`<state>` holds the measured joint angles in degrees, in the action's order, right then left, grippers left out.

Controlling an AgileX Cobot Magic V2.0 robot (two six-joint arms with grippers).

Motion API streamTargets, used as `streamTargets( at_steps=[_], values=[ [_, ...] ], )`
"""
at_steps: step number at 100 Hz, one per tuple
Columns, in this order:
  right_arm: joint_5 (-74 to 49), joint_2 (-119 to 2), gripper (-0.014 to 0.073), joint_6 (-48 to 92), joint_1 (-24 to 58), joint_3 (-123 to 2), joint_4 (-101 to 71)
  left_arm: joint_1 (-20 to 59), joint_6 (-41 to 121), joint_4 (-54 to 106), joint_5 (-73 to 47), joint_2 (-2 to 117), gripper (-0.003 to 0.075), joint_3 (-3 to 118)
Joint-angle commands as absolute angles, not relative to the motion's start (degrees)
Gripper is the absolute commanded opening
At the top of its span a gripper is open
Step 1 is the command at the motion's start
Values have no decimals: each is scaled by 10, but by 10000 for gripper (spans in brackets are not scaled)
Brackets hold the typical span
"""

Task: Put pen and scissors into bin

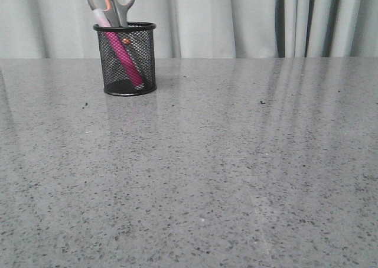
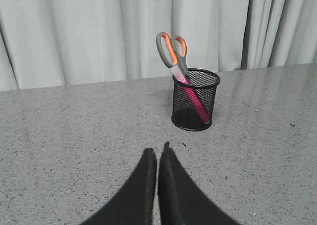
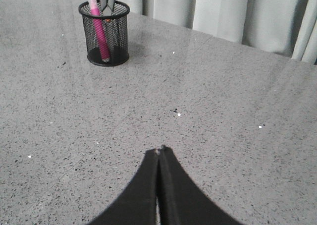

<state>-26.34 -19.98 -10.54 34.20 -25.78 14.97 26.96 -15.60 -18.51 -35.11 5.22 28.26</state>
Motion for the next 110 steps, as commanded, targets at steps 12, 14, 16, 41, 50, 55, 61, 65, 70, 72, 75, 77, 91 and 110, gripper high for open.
streamTargets(
  at_steps=[12, 14, 16, 41, 50, 55, 61, 65, 70, 72, 75, 77, 91, 110],
  values=[
    [-233, -191, -70, -99, 341, -271, 163, 269, -162, -186, -311, 59, -19, 296],
    [-233, -191, -70, -99, 341, -271, 163, 269, -162, -186, -311, 59, -19, 296],
    [-233, -191, -70, -99, 341, -271, 163, 269, -162, -186, -311, 59, -19, 296],
    [-233, -191, -70, -99, 341, -271, 163, 269, -162, -186, -311, 59, -19, 296],
    [-233, -191, -70, -99, 341, -271, 163, 269, -162, -186, -311, 59, -19, 296],
    [-233, -191, -70, -99, 341, -271, 163, 269, -154, -200, -311, 59, -19, 293],
    [-233, -191, -70, -99, 341, -271, 163, 269, -150, -253, -309, 59, -19, 291],
    [-233, -191, -70, -99, 341, -271, 163, 269, -150, -284, -311, 59, -19, 288],
    [-233, -191, -70, -99, 341, -271, 163, 266, -150, -293, -316, 59, -19, 288],
    [-233, -191, -70, -99, 341, -271, 163, 264, -150, -291, -315, 59, -19, 288],
    [-233, -191, -70, -99, 341, -271, 163, 262, -154, -284, -315, 58, -19, 288],
    [-233, -191, -70, -99, 341, -271, 163, 260, -154, -276, -311, 58, -19, 286],
    [-233, -191, -70, -99, 341, -271, 163, 239, -133, -224, -221, 36, -19, 231],
    [-233, -191, -70, -99, 341, -271, 163, 172, -66, -130, -79, 3, -19, 100]
  ],
)
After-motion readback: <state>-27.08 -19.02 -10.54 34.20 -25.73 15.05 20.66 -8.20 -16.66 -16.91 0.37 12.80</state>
